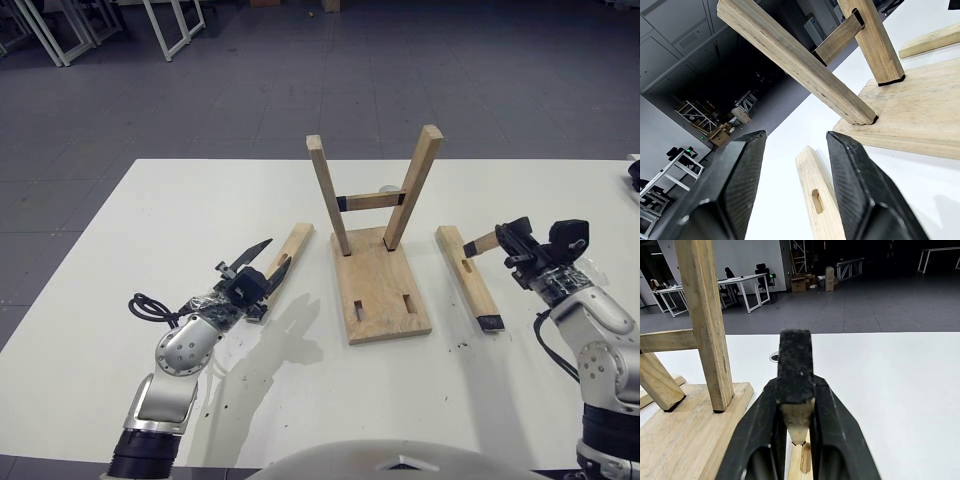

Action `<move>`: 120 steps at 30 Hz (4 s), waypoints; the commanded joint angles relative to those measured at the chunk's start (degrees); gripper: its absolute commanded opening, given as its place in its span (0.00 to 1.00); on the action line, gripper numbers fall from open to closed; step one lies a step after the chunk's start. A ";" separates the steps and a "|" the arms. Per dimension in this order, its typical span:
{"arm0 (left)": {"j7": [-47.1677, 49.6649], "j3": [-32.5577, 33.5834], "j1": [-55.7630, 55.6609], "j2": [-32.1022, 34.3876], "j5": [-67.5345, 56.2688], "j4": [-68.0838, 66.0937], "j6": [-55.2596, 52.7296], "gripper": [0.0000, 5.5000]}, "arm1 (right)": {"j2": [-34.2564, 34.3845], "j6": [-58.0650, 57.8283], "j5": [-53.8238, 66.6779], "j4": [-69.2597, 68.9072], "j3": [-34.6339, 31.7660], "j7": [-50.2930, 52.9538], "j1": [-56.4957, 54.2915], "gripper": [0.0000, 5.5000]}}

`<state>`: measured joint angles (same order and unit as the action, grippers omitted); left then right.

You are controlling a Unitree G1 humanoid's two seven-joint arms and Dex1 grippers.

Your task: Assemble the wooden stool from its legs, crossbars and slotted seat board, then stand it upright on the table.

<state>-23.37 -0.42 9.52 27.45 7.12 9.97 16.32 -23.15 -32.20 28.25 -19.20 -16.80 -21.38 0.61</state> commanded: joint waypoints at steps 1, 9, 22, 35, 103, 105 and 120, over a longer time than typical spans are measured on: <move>-0.09 -0.28 0.53 0.07 0.12 0.95 -0.72 0.40 | -0.55 0.93 -1.97 1.38 1.23 -0.38 1.54 0.07; -0.33 -0.26 0.33 0.25 -0.01 0.93 -0.96 0.40 | -1.19 -2.76 -5.79 4.41 4.65 1.61 2.84 0.07; 5.09 -1.73 0.74 -4.07 3.28 -0.62 -0.25 0.40 | -13.48 -35.63 -6.15 18.45 12.72 0.03 -28.28 0.07; 4.60 -1.29 2.11 -2.98 2.57 0.34 -0.54 0.40 | -11.91 -32.64 -8.67 5.72 7.18 6.62 -33.61 0.30; 2.65 -1.93 4.21 -1.90 0.18 0.60 -1.90 0.40 | 12.09 -53.38 -13.70 -13.83 10.90 16.77 -4.84 0.67; 2.80 -1.88 4.67 -2.03 0.16 0.77 -1.98 0.40 | 12.06 -52.77 -14.51 -13.39 10.58 17.45 -5.19 0.58; 3.58 2.95 1.46 -5.35 -11.39 6.30 -9.31 0.40 | 4.84 -25.98 -14.88 -1.68 3.52 13.10 -15.90 0.36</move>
<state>-19.73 0.54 12.53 23.35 0.64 13.56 10.39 -18.21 -63.91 11.71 -21.13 -10.41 -7.34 -9.06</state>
